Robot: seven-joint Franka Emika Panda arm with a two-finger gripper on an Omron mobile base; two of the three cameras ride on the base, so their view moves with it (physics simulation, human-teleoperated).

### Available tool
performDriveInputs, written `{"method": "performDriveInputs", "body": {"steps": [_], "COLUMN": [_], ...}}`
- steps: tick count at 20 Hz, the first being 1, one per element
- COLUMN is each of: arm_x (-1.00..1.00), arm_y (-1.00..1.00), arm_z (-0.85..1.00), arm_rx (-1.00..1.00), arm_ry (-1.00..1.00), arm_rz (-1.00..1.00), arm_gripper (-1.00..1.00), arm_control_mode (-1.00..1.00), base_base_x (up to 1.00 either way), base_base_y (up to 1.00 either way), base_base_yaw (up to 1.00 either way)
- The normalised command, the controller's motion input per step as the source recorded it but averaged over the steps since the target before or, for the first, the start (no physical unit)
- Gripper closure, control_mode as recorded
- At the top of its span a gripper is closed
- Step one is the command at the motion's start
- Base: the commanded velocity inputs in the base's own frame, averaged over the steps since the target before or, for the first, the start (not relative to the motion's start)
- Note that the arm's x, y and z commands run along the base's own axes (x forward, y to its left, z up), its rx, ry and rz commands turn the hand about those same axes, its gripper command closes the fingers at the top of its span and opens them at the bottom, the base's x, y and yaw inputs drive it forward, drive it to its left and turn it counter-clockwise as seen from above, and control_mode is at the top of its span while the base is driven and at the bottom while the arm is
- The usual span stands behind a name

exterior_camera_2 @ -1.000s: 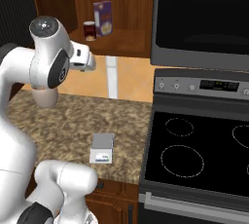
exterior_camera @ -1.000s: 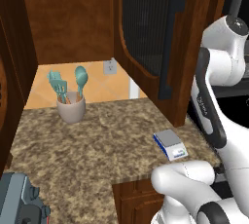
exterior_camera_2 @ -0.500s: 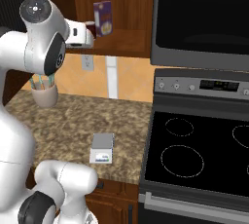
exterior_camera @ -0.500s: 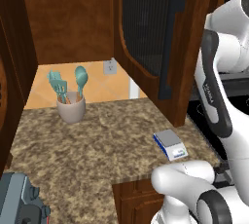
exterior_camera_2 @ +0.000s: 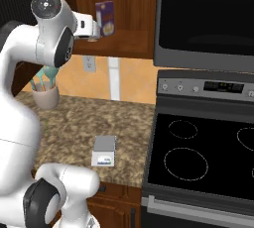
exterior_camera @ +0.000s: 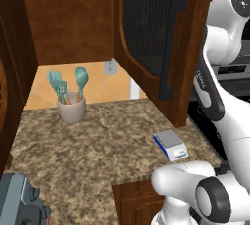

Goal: Pick the canned food and place it on the digital scale for weighing, and close the cabinet.

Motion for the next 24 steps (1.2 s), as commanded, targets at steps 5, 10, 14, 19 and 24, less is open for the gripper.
{"method": "performDriveInputs", "body": {"steps": [5, 10, 14, 19, 24], "arm_x": [0.53, 0.34, 0.45, 0.46, 0.43], "arm_y": [0.0, 0.17, 0.12, 0.0, 0.1], "arm_z": [0.0, 0.0, 0.0, 0.0, -0.02], "arm_rx": [0.0, 0.0, 0.0, 0.0, 0.0], "arm_ry": [0.0, 0.0, 0.02, 0.02, 0.0], "arm_rz": [0.01, 0.0, 0.0, 0.0, 0.0], "arm_gripper": [-1.0, -1.0, -1.0, -1.0, -1.0], "arm_control_mode": [-1.0, -1.0, -1.0, -1.0, -1.0], "base_base_x": [0.0, 0.0, 0.0, 0.0, 0.0], "base_base_y": [0.0, 0.0, 0.0, 0.0, 0.0], "base_base_yaw": [0.0, 0.0, 0.0, 0.0, 0.0]}}
